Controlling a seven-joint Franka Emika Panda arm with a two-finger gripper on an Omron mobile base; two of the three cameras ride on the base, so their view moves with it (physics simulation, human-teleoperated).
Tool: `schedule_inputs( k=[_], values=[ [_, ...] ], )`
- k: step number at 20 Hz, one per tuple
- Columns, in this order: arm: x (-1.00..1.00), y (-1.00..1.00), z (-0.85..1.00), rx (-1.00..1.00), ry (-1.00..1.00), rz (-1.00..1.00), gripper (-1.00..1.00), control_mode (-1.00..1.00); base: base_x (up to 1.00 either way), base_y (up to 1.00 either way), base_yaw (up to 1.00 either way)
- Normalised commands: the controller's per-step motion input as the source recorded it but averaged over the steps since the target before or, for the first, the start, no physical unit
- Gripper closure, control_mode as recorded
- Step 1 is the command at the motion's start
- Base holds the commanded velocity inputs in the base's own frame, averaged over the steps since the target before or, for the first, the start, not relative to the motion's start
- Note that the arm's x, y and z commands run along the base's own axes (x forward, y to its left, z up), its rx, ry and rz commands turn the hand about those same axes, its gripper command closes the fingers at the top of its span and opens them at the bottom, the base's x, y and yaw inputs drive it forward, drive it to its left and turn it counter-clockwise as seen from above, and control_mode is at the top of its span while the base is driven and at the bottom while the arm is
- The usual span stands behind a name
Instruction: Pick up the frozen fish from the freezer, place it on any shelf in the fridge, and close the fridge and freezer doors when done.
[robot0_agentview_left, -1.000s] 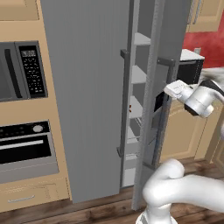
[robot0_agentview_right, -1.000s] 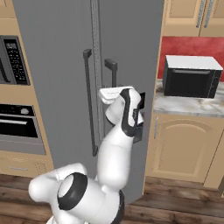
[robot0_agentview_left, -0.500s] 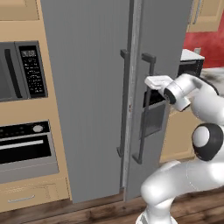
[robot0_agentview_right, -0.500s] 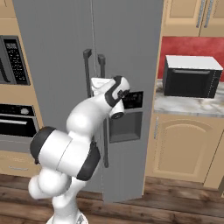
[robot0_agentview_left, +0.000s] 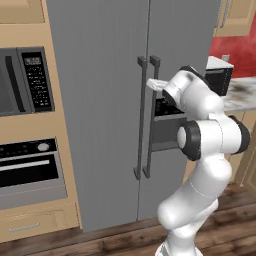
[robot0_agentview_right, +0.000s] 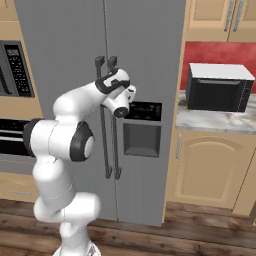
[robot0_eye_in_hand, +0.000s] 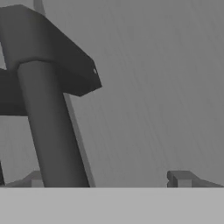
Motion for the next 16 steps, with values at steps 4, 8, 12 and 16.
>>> schedule_inputs(
  k=[4, 8, 12, 16],
  values=[
    [0.07, -0.05, 0.00, 0.00, 0.01, 0.01, -1.00, -1.00, 0.00, 0.00, 0.00],
    [0.00, 0.00, 0.00, 0.00, 0.00, 0.00, -1.00, -1.00, 0.00, 0.00, 0.00],
    [0.00, 0.00, 0.00, 0.00, 0.00, 0.00, -1.00, -1.00, 0.00, 0.00, 0.00],
    [0.32, 0.03, -0.22, -0.03, 0.01, 0.03, -1.00, -1.00, 0.00, 0.00, 0.00]
  ],
)
